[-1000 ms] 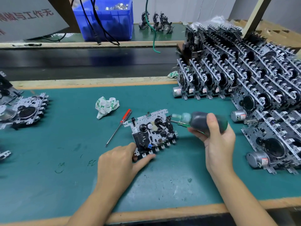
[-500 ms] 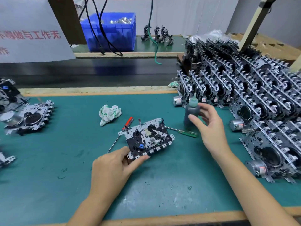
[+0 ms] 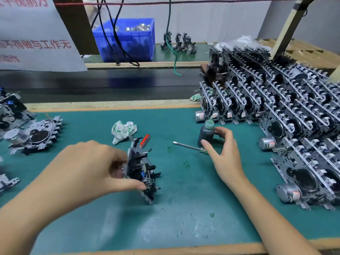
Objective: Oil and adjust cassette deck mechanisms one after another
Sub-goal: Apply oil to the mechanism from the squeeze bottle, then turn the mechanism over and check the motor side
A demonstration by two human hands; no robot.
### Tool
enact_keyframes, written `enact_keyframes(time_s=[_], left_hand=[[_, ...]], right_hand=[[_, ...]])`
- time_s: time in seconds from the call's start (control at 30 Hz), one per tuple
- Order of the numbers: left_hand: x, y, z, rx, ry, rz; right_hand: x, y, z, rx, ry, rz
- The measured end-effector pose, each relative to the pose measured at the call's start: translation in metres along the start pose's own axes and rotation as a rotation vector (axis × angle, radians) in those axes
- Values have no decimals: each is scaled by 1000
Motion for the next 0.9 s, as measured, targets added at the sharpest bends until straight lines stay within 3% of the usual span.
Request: enact_keyframes(time_s=[0.07,0.13,0.23,0.33,0.43,0.57,0.7,0.8,0.9], left_hand=[[-14,2,3,13,-8,26],[-24,6,5,3,0,51],[-40,12,8,14,-29,158],[-53,13,16,3,-64,272],[-55,18,24,-75,-23,236],[-42,17,28,-164,82,-83],[-31,2,18,-209,231,-751],[-26,-27,15,-103,365,-1135],[-27,-51,14,49,421,-1251]], right_hand=[[12,11,-5,-121,145,-61],[25,15,-14,-142,308,-68],[38,2,-25,30,415,-55],[44,-11,-32,314,425,-69],[52,-17,-44,474,499,-116],[65,-21,-57,395,606,-157],[64,1,-53,217,480,150],[62,13,-51,173,376,262],[55,6,-47,316,204,306]])
Point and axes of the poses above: each hand's wrist, its own z-axis towards the middle knuckle, its own y-axis out of the back of the hand, x = y × z, the point moved 5 cm from there along z, towards the middle knuckle, and after that the axes turned 1 degree about x, right-handed, at the moved point
